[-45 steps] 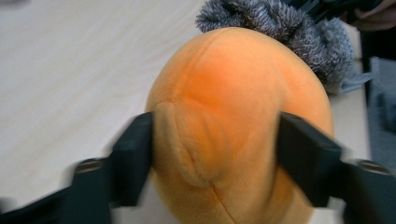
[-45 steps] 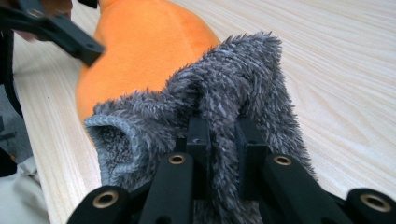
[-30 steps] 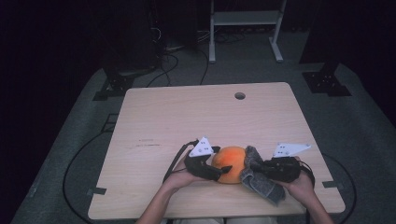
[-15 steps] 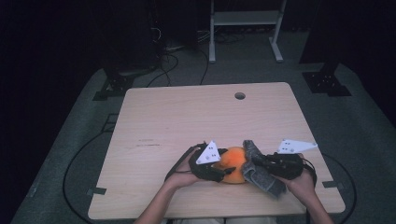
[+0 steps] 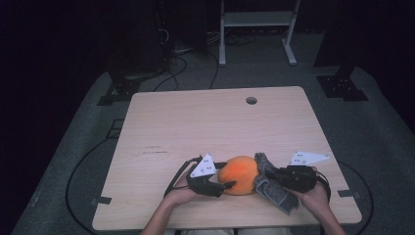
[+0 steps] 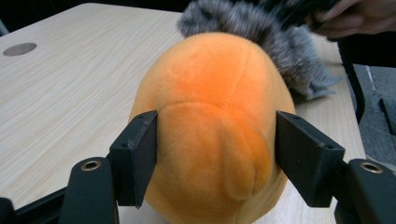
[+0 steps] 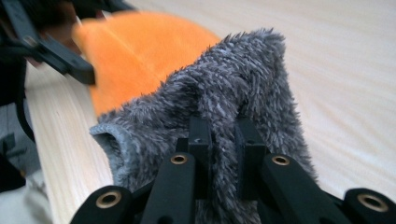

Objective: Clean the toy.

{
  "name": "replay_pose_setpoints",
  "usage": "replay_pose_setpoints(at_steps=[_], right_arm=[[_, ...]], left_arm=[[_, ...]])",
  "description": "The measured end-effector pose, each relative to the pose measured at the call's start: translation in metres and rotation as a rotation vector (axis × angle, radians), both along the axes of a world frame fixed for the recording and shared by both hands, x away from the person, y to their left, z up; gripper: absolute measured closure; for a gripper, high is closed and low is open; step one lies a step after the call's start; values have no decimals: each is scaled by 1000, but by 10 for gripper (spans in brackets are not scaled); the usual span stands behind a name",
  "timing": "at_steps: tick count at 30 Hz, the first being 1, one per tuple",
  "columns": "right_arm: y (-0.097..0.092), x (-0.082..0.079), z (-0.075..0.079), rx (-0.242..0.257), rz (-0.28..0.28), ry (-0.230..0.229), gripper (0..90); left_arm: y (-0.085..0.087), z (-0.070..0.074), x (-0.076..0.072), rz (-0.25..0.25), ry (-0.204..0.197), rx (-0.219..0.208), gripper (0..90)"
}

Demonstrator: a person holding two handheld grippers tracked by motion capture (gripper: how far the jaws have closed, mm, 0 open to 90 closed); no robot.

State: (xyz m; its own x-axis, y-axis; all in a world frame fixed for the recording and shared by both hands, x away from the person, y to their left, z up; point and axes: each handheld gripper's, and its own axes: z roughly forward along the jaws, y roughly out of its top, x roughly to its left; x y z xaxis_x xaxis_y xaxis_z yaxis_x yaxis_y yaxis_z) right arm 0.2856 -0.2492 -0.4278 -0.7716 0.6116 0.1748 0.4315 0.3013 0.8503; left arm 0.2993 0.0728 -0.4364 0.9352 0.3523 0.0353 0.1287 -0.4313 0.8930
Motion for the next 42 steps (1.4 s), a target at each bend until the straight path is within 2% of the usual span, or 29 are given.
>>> replay_pose_setpoints(at_steps=[2, 4, 6, 8, 10, 11, 13, 15, 17, 20, 21, 24, 25, 27, 28, 30, 32, 35, 37, 38, 40, 42], right_arm=[[4, -4, 7, 37, 26, -25, 792], [13, -5, 9, 8, 45, -46, 791], [16, -4, 4, -8, 53, -34, 791], [11, -1, 0, -30, 41, -18, 791], [2, 2, -4, -44, -6, 4, 792], [0, 1, -4, -46, -17, -3, 792], [1, -4, 3, -13, -10, -36, 792], [9, -8, 10, 23, 20, -59, 790], [19, -9, 7, -6, 27, -55, 789], [20, -9, 1, 9, 30, -24, 790], [18, -9, 1, 8, 31, -19, 789], [12, -10, 4, 35, 17, 3, 788], [12, -12, 7, 39, 17, -14, 787], [15, -18, 14, 85, 35, -35, 787], [18, -20, 16, 77, 40, -51, 785], [24, -21, 17, 7, 44, -85, 784], [22, -17, 13, -4, 38, -72, 783], [9, -9, 8, 29, 21, 12, 779], [3, -10, 8, -18, -14, 2, 785], [3, -11, 11, -5, -11, -12, 786], [9, -15, 23, 12, 13, -50, 786], [21, -19, 35, -12, 51, -87, 786]], left_arm=[[1, -1, -1, -9, -4, 3, 329], [2, -1, -1, -12, -6, 10, 329], [1, -2, -1, -24, -14, 13, 331], [-1, -3, 0, -26, -9, 5, 331], [-3, -2, 0, -30, -13, 15, 331], [-2, -2, 0, -34, -15, 20, 332], [-1, -2, 0, -34, -16, 20, 332], [-1, -2, -1, -38, -23, 23, 332], [3, 1, 0, -39, -29, 7, 307], [7, 1, 7, 15, 58, -32, 240], [7, -2, 7, 13, 80, -34, 246], [2, -3, 3, 10, 52, -16, 321], [1, -3, 2, 6, 45, -11, 330], [-2, -3, -1, -25, 19, -1, 336], [-3, -3, -4, -45, -3, 10, 338], [-3, -3, -6, -60, -30, 30, 335], [0, -2, -6, -66, -18, 6, 324], [0, -3, -5, -39, -7, -16, 327], [-3, -4, -7, -32, -19, -20, 329], [-4, -4, -8, -31, -39, -18, 340], [-7, -3, -10, -42, -56, -14, 369], [-13, -2, -14, -50, -83, 1, 382]])
